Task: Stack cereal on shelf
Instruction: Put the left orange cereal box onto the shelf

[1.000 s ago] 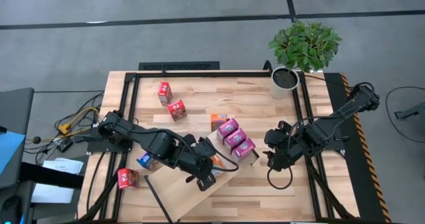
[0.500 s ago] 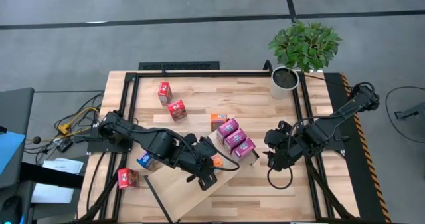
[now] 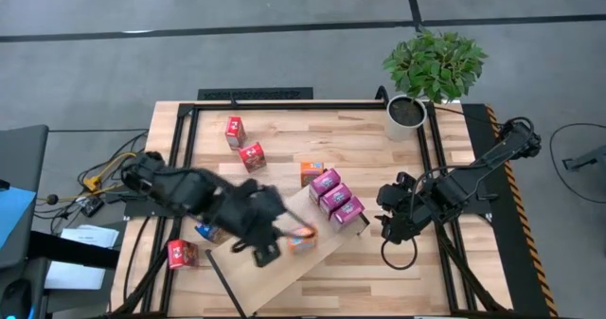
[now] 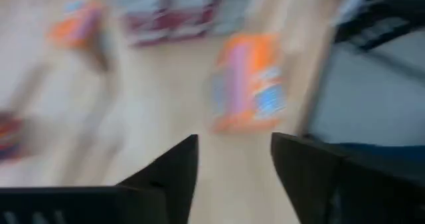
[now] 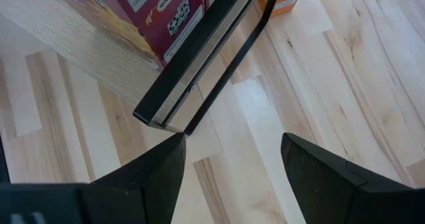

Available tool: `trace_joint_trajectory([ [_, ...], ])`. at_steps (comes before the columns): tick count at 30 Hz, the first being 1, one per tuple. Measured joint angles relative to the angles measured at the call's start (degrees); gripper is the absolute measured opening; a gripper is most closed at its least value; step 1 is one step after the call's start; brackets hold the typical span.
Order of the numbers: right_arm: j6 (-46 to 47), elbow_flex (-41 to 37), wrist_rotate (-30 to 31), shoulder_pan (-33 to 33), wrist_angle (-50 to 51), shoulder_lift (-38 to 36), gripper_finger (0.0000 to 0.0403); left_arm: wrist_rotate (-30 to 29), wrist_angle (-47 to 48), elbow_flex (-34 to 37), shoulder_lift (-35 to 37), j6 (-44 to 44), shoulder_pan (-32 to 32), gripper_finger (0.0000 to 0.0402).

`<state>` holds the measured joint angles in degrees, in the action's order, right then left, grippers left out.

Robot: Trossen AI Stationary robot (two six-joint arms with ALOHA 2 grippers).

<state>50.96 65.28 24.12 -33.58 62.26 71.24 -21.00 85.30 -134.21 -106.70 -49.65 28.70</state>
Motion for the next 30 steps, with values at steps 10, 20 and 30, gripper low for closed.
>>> trace_joint_trajectory([
  [10, 0.07, 0.0, -0.02, 0.0, -0.62, 0.0, 0.0274, -8.63, -1.7, 13.14, 0.44, -2.23, 3.74, 0.0011],
  [20, 0.15, 0.0, -0.02, 0.0, -0.72, 0.0, 0.0274, -6.24, -12.86, 21.11, 0.38, -4.92, 4.14, 0.0001],
  [30, 0.21, 0.0, -0.02, -0.03, -1.31, -0.01, 0.0274, -3.82, -19.21, 22.91, 0.33, -3.99, 4.14, 0.0],
])
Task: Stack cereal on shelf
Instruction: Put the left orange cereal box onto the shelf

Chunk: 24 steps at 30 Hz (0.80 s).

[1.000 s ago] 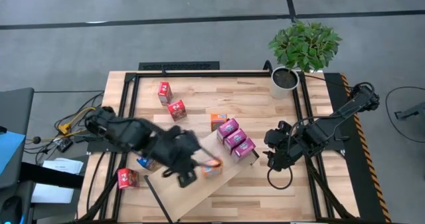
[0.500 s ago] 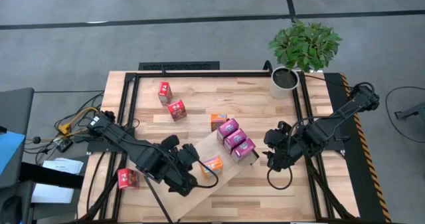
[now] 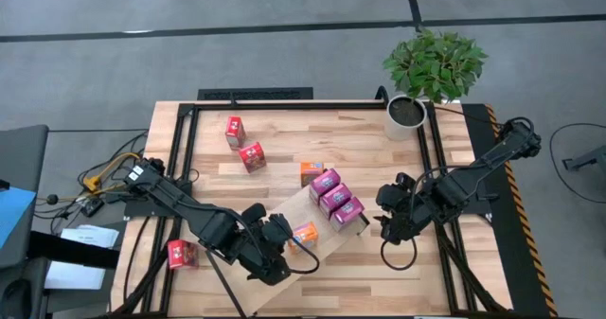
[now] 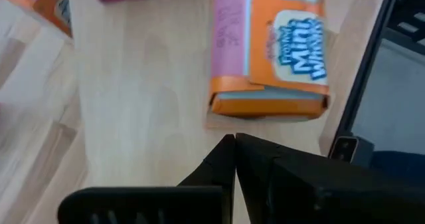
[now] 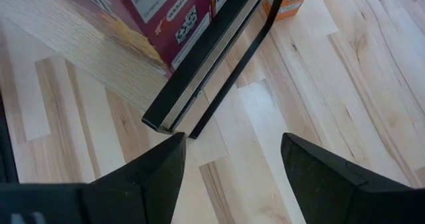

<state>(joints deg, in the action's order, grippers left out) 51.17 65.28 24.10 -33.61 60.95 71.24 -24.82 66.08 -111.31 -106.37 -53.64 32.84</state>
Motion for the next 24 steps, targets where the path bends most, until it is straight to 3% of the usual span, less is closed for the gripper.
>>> trace_joint_trajectory([
  [9, 0.27, 0.0, -0.02, -0.04, -0.11, -0.02, 0.0274, 0.35, -10.59, 0.0, -0.49, 6.29, -0.66, 0.0],
  [17, 0.43, -0.02, -0.04, -0.04, -0.26, 0.0, 0.0274, -1.64, -3.0, 0.0, 0.51, 1.67, -0.66, 0.0],
  [24, -0.65, -0.02, -0.04, -0.04, -0.09, 0.0, 0.0274, -3.53, -4.2, -0.02, 0.75, 0.84, -0.8, 0.0],
])
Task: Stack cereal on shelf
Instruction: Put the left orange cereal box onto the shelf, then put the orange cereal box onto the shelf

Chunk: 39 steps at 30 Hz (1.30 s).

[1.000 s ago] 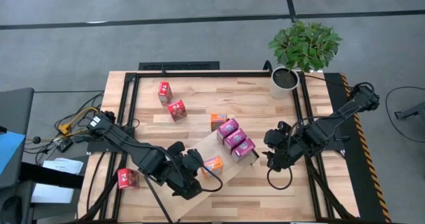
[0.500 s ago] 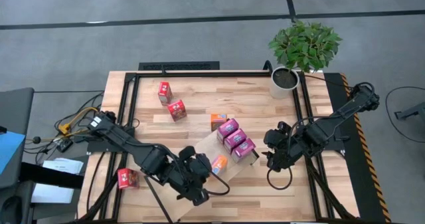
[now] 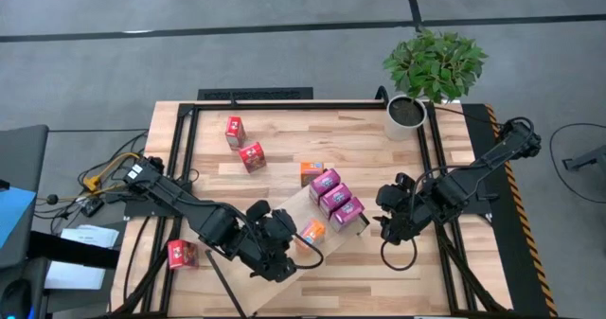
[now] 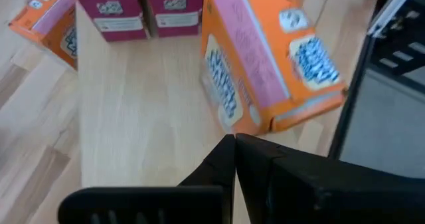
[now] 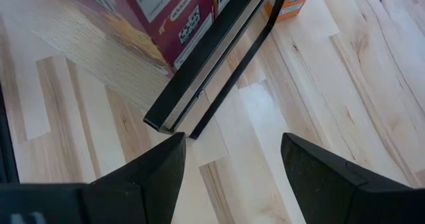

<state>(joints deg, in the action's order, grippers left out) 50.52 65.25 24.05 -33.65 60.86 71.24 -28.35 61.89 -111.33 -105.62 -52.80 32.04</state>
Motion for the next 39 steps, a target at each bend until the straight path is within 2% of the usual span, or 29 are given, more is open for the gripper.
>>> trace_joint_trajectory([
  [8, -1.83, 0.0, 0.0, 0.0, 0.09, -0.01, 0.0274, 6.59, 0.06, 0.0, 0.06, -3.01, -0.87, 0.0],
  [19, -2.86, 0.0, 0.01, 0.0, 0.08, -0.02, 0.0274, 4.55, -4.55, 0.0, -0.1, -0.05, -3.14, 0.0],
  [27, -2.58, 0.0, 0.0, 0.0, 0.07, -0.02, 0.0274, 7.37, -4.31, 0.0, -0.22, -0.71, -3.51, 0.0],
  [30, -2.57, 0.0, 0.0, 0.0, 0.07, 0.0, 0.0274, 8.59, 0.26, -0.01, 0.82, -2.54, -3.39, 0.0],
  [35, -3.0, 0.0, 0.0, 0.0, 0.15, 0.0, 0.0274, 2.66, 14.22, -2.91, 7.07, -4.35, -3.77, 0.0009],
  [39, -3.21, 0.0, 0.15, 0.0, 0.21, -0.01, 0.0274, -4.22, 20.13, -2.93, 11.44, -1.67, -7.22, 0.0056],
])
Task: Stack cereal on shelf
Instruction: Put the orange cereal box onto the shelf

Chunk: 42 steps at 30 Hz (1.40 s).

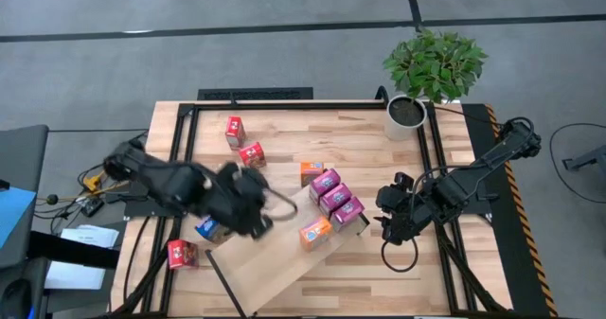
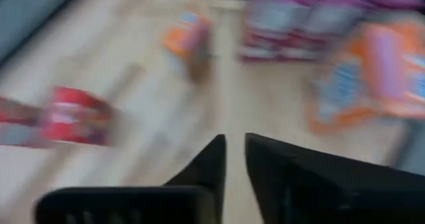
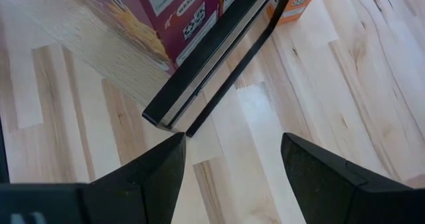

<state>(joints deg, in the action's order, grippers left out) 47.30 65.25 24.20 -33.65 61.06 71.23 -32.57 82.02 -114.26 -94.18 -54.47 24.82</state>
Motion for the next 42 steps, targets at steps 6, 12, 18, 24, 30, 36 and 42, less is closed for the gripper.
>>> trace_joint_trajectory([
  [6, -1.32, 0.0, 0.14, 0.07, 0.26, 0.01, 0.0274, 2.66, 7.81, 0.94, 2.08, 4.49, -10.75, 0.017],
  [12, -1.28, 0.0, 0.18, 0.07, 0.26, 0.0, 0.0274, 2.23, 5.7, 10.06, 2.66, 16.29, -18.72, 0.0257],
  [18, 1.68, 0.0, 0.32, 1.9, 0.39, -0.01, 0.0274, 7.91, -13.54, 24.32, 5.78, 35.73, -22.17, 0.0268],
  [24, 5.16, 0.0, 0.29, 6.57, 0.02, -0.01, 0.0274, 16.07, -30.72, 34.18, 9.59, 50.89, -28.55, 0.0261],
  [30, 6.74, 0.0, 0.01, 11.92, -0.38, -0.01, 0.0274, 29.22, -47.2, 42.06, 9.84, 58.85, -36.01, 0.0261],
  [36, 6.75, 0.0, -0.15, 14.78, -0.43, -0.01, 0.0274, 35.75, -59.44, 47.79, 9.85, 65.15, -39.05, 0.026],
  [42, 4.81, 0.0, -0.17, 15.82, -0.4, -0.01, 0.0274, 38.83, -69.73, 51.76, 9.08, 68.26, -38.58, 0.026],
])
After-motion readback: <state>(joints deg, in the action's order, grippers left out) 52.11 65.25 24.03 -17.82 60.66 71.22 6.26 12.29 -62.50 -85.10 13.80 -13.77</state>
